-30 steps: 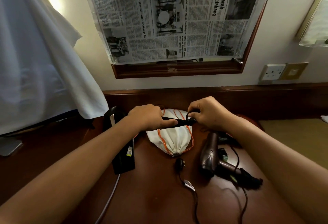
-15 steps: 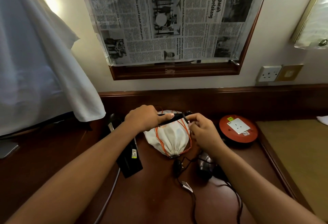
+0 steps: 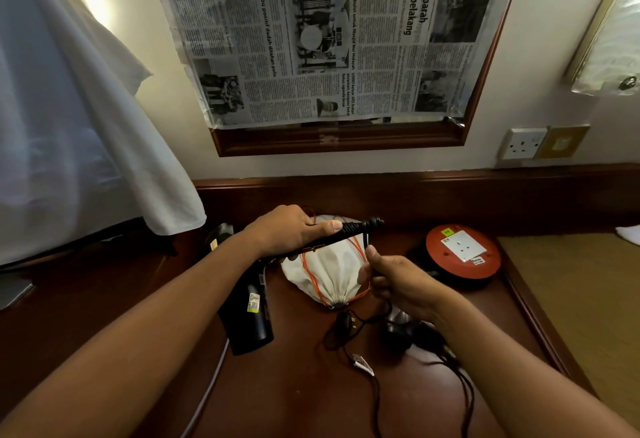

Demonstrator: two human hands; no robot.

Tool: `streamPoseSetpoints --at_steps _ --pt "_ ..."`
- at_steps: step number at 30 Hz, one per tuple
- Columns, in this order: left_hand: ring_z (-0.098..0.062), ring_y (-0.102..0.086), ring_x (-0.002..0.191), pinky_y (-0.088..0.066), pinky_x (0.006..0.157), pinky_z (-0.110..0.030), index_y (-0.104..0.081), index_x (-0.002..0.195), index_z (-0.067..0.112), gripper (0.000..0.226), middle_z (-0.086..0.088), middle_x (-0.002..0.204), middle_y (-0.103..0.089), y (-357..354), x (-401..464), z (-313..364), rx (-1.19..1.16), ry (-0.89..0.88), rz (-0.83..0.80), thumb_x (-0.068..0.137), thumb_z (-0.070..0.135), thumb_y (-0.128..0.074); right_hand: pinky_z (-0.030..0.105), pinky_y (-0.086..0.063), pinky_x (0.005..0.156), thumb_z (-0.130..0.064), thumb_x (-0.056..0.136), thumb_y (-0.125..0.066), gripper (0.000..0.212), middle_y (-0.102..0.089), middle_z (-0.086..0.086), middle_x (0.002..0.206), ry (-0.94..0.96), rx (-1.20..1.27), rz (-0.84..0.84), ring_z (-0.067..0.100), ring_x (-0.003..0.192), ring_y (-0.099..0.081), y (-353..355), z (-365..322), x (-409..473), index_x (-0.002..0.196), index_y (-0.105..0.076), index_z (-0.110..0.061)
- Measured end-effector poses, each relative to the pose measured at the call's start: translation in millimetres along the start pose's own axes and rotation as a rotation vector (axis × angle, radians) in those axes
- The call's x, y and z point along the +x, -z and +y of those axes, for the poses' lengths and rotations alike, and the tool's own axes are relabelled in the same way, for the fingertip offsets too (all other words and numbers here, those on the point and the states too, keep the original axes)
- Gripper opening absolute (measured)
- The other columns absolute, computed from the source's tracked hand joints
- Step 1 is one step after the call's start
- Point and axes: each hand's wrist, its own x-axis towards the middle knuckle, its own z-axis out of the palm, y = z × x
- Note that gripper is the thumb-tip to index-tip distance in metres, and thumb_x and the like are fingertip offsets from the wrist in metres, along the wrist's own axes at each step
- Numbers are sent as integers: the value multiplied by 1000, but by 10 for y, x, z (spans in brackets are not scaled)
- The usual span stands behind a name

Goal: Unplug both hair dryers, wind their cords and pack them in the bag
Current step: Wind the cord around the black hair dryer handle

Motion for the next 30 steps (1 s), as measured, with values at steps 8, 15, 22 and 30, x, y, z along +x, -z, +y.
streamPoseSetpoints --at_steps 8,15,22,30 --pt "-16 -56 43 -46 53 -25 -58 59 9 75 -5 49 -60 39 -19 66 -51 -48 -69 74 80 -41 26 -29 54 -32 71 -71 24 -38 2 68 48 192 -109 12 58 -34 236 -97 78 76 -60 -11" --pt "-10 -54 47 -39 51 -25 -67 69 11 85 -1 55 -60 32 30 95 166 -70 -112 63 89 -33 20 -24 41 9 87 -48 23 -45 7 57 48 -140 18 8 40 -34 391 -458 132 78 -63 -5" --pt "-12 -54 54 -35 50 -25 -68 76 17 78 0 62 -63 27 41 165 425 -50 -136 73 85 -32 16 -47 59 -8 77 -75 3 -68 -2 67 237 -682 105 -1 56 -60 352 -860 117 80 -74 -6" --pt "-13 -51 53 -36 52 -27 -54 58 17 77 2 58 -57 -42 128 156 609 65 -65 71 89 -30 34 -54 71 -25 85 -68 10 -68 -3 82 381 -1248 152 15 78 -63 91 -961 5 88 -74 -18"
